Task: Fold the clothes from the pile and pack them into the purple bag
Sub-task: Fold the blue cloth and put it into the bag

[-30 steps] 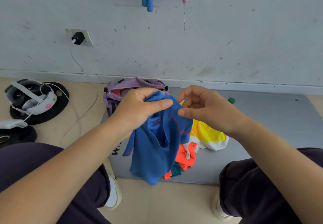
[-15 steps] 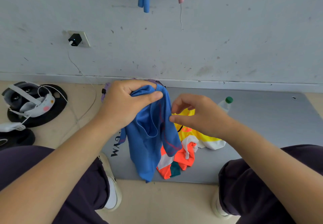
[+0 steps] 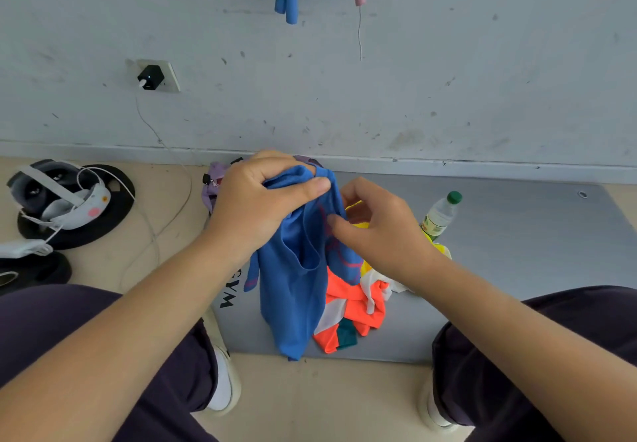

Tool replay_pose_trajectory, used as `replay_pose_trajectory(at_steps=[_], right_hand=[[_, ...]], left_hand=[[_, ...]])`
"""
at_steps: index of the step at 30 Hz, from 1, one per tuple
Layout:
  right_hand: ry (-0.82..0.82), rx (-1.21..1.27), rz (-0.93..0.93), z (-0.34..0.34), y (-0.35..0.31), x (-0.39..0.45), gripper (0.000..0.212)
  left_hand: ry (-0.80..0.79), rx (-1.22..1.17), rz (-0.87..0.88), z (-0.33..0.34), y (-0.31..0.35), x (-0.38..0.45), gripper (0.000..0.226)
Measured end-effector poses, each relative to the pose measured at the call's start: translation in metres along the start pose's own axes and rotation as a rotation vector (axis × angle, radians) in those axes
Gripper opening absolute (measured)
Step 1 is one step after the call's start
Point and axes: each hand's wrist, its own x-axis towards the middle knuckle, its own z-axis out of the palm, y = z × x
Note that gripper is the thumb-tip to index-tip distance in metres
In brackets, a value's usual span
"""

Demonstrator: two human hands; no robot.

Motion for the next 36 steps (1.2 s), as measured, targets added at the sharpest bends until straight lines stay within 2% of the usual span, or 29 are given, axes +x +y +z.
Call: replay_pose_trajectory(at_steps=[4, 6, 8, 12, 14, 16, 18, 19, 22, 25, 27, 29, 33, 36], right_hand=[[-0.071, 0.102, 0.010, -0.010, 0.001, 0.005, 0.011], [-0.095, 0.157, 0.013, -0.017, 0.002, 0.006, 0.014], [-0.121, 0.214, -0.003, -0.025, 0.001, 0.008, 0.018], [-0.177, 0.346, 0.010, -0.034, 0.000, 0.009, 0.013], [-0.186, 0.371, 0.018, -0.037, -0.002, 0.008, 0.013], [-0.188, 0.373, 0.023, -0.038, -0.003, 0.007, 0.013], [-0.192, 0.346, 0.018, -0.040, -0.004, 0.007, 0.012], [-0.202, 0.320, 0.015, -0.042, -0.003, 0.007, 0.010], [-0.302, 0.178, 0.059, -0.049, -0.001, 0.009, 0.006], [-0.397, -0.122, 0.097, -0.053, 0.006, 0.011, 0.006], [-0.362, -0.221, 0.090, -0.053, 0.009, 0.013, 0.007], [-0.302, -0.186, 0.065, -0.054, 0.011, 0.013, 0.014], [-0.229, 0.064, 0.073, -0.056, 0.012, 0.015, 0.021], [-0.206, 0.123, 0.068, -0.058, 0.012, 0.015, 0.022]], left_hand=[[-0.058, -0.085, -0.066, -0.011, 0.001, 0.003, 0.015], [-0.035, -0.092, -0.063, -0.016, 0.001, 0.006, 0.013], [0.029, -0.016, -0.029, -0.021, -0.001, 0.010, 0.011], [0.085, 0.197, 0.093, -0.024, -0.003, 0.011, 0.018], [0.054, 0.187, 0.117, -0.023, -0.003, 0.010, 0.019], [-0.062, 0.095, 0.100, -0.024, -0.002, 0.009, 0.017], [-0.187, -0.014, 0.043, -0.024, -0.002, 0.008, 0.007], [-0.194, -0.024, 0.030, -0.024, -0.003, 0.009, 0.008], [-0.073, 0.019, 0.025, -0.024, -0.006, 0.011, 0.007], [0.039, 0.093, 0.080, -0.027, -0.008, 0.014, 0.009], [0.089, 0.161, 0.125, -0.029, -0.009, 0.016, 0.010], [0.112, 0.198, 0.129, -0.031, -0.010, 0.018, 0.011], [0.074, 0.046, -0.036, -0.035, -0.010, 0.020, 0.019], [-0.100, -0.016, -0.187, -0.039, -0.009, 0.022, 0.039]])
